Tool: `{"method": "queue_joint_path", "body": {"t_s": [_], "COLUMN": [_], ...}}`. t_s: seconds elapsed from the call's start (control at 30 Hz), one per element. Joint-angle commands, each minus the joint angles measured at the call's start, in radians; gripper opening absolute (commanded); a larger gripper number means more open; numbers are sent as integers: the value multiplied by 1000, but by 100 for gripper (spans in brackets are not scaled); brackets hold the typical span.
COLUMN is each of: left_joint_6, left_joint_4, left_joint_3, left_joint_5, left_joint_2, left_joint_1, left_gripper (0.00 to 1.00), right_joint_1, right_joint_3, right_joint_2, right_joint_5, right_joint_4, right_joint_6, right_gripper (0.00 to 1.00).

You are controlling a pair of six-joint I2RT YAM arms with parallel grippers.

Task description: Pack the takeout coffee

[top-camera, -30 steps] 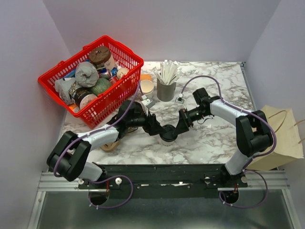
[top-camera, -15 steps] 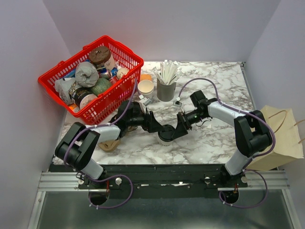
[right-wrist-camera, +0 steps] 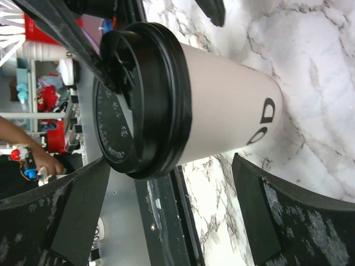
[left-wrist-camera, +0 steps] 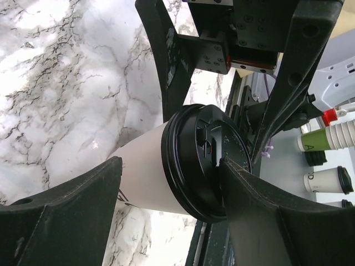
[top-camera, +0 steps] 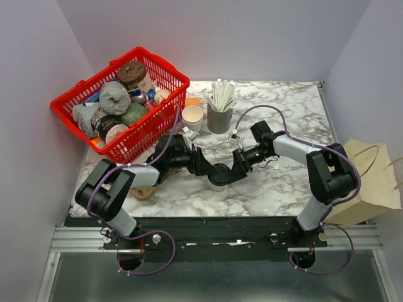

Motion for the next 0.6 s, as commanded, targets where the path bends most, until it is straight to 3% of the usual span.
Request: {"method": "queue_joint_path", "body": {"t_s": [0.0, 0.57], "left_joint_6": [9, 4], "left_joint_4": [48, 79], "left_joint_3": [-20, -17], "left_joint_5": [14, 2], "left_joint_2": [23, 58], "left_joint_1": [2, 2], "left_gripper": [78, 78], "right_joint_1": [6, 35], "right_joint_3": [10, 45], "right_joint_2": [18, 83], "right_joint_5": [-88, -70], "right_joint_4": [40, 97], "right_joint_6": [8, 121], "right_gripper": [100, 100]}}
